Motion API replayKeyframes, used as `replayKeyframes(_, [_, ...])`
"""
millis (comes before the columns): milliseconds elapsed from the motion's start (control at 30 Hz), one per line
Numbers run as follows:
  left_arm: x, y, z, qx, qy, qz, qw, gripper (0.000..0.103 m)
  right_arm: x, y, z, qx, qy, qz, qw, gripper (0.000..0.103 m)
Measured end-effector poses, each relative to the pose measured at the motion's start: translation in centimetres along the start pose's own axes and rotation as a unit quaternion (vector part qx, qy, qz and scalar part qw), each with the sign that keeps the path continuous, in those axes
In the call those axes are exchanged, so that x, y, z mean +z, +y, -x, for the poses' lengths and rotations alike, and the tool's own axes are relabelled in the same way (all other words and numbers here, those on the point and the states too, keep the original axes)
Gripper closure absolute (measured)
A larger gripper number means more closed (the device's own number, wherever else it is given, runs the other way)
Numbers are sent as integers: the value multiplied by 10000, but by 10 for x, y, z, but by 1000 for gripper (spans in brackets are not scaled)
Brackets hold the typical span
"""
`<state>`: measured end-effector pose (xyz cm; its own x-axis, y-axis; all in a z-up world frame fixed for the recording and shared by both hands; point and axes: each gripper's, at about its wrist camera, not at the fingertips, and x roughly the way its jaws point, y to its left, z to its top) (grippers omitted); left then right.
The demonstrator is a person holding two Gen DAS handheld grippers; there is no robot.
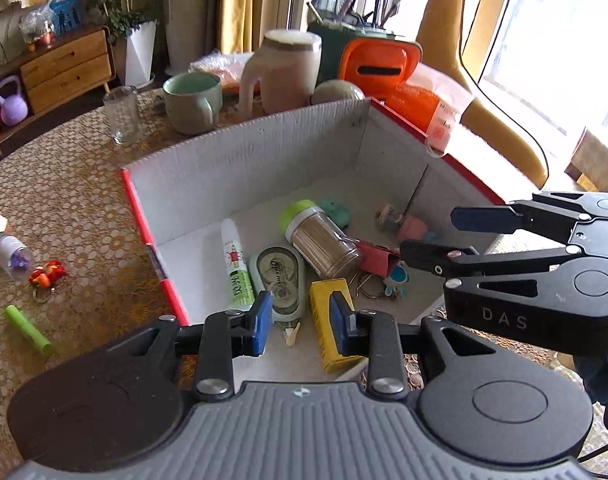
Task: Organize rigid objects
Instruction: 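Withdraw both grippers from the box toward the remaining table items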
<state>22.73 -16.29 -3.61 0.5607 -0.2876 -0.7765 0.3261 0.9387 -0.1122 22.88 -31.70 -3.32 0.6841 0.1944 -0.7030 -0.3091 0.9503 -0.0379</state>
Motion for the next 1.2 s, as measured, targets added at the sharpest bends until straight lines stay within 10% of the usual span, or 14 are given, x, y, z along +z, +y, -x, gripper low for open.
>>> replayKeyframes(767, [-58,66,97,76,-730,537,9959,72,-1,84,61,939,-643,-146,9934,18])
replayKeyframes(900, [-70,86,110,240,-857,740,9933,37,-2,99,60,1136,-647,-210,9912,17])
replayKeyframes(1200, [-93,132,132,539,-1053,1167,9861,29,-2,152,55,1403,-733,90,9873,16])
